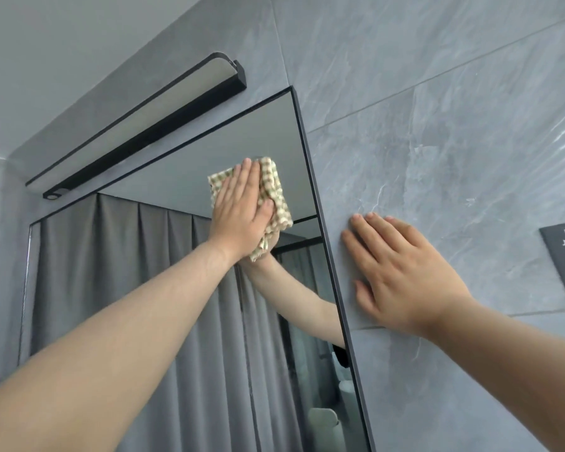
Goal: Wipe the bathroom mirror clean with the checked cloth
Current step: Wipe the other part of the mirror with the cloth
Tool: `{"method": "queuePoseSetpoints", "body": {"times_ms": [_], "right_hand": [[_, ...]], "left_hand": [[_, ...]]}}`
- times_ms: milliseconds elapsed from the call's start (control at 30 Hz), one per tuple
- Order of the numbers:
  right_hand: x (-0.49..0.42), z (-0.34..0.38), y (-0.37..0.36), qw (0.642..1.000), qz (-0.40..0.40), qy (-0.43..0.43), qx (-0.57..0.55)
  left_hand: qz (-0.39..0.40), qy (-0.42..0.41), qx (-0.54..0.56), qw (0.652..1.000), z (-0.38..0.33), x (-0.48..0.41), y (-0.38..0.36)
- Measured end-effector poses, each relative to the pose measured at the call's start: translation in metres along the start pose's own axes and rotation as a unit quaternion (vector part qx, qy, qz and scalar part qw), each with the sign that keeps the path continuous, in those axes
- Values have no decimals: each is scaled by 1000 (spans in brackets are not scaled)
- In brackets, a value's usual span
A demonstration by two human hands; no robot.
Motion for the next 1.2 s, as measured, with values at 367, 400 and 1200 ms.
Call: {"method": "queuePoseSetpoints", "body": {"times_ms": [367,400,1200], "right_hand": [[0,0,0,1000,0,-2,0],[0,0,1,1000,-1,-3,0],[0,-1,-3,1000,-1,-6,9]], "left_hand": [[26,-82,-15,996,-22,209,-53],[31,-95,-13,995,-24,216,-56],[-34,66,8,997,6,-90,19]]}}
Point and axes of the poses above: each hand's wrist, its own x-axis away from the middle knuckle, its own y-axis out of the back of the hand, z = x × y, the point moved 9 cm from there along -x, towards the middle knuckle, and after that the axes turned 3 degrees about -z, right-handed, at the moved point
